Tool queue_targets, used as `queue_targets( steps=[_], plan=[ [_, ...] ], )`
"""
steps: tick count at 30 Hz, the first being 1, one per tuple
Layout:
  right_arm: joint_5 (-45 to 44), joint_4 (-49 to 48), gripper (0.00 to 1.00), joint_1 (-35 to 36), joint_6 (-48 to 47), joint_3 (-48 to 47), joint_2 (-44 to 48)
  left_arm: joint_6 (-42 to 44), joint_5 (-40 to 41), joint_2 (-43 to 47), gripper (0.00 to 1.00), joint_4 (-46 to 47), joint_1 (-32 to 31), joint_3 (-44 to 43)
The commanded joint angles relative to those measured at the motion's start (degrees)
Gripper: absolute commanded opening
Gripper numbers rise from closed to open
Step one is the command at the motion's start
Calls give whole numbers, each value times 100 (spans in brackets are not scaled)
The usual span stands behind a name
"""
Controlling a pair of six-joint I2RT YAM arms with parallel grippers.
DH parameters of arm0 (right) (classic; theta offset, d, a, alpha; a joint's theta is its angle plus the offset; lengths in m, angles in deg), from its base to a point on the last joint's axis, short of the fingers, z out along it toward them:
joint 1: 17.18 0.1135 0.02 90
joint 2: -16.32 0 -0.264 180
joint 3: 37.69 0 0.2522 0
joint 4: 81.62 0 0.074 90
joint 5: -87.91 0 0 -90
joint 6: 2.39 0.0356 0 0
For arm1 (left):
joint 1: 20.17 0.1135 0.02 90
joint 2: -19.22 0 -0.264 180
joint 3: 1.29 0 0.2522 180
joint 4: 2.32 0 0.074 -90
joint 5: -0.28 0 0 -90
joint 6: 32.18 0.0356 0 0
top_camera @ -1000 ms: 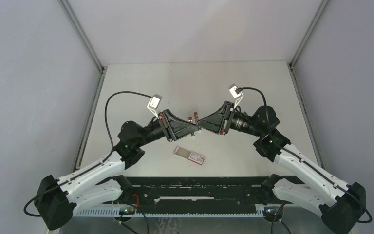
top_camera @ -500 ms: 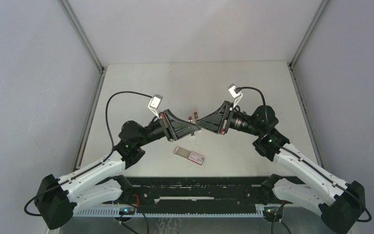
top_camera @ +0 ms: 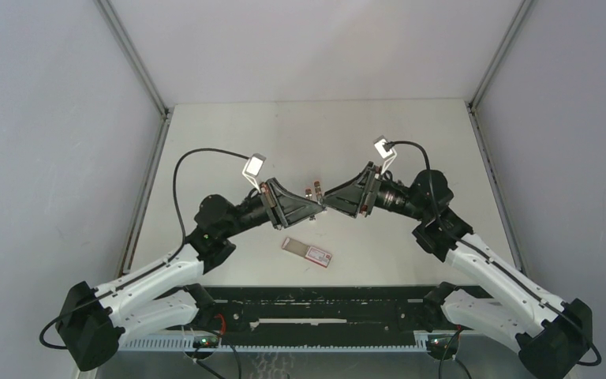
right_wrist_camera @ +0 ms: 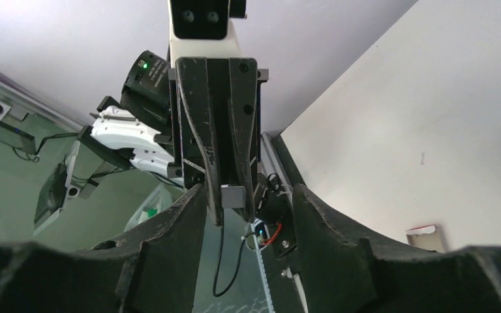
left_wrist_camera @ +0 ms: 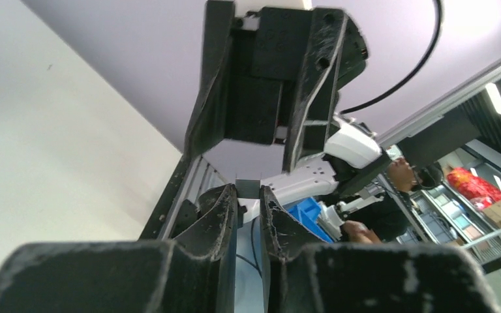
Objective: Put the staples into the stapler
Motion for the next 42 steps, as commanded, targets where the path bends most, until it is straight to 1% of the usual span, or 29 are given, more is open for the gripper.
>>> queue_targets(
  steps=[1,5,7,10,11,14,18,24,26,30,34,42],
  plan=[
    [-16,329,53,-472,-324,-34,326,446,210,74,11,-805,-31,32],
    [-539,1368,54,-1042,-943,-33,491,1261,840,-83,11,-2416,-53,-318],
    [-1069,2006,53,-1291,-1301,-34,480,1606,1266,-313,10,-3078,-176,-574],
    [-1872,2697,53,-1461,-1836,23,419,1915,1882,-928,10,-3919,-448,-1044],
    [-2101,2847,52,-1467,-1955,55,403,1975,2082,-1180,10,-4057,-543,-1206],
    [-2446,2995,52,-1481,-2124,265,451,2082,2579,-1928,10,-4616,-774,-1728],
    [-2586,2976,52,-1481,-2176,567,589,2146,3062,-2845,10,-4985,-1013,-2377],
    [-2694,2943,52,-1485,-2289,836,715,2153,3304,-4136,10,-5329,-1118,-3124],
    [-2737,2985,52,-1489,-2364,867,706,2155,3417,-4443,10,-5505,-1172,-3370],
    [-2787,2991,52,-1490,-2488,915,697,2155,3629,-4867,10,-5809,-1253,-3715],
    [-2788,2966,52,-1489,-2545,942,649,2155,3596,-5183,10,-5968,-1322,-3892],
    [-2750,2902,51,-1498,-2584,981,565,2155,3620,-5617,18,-6344,-1425,-4308]
  ],
)
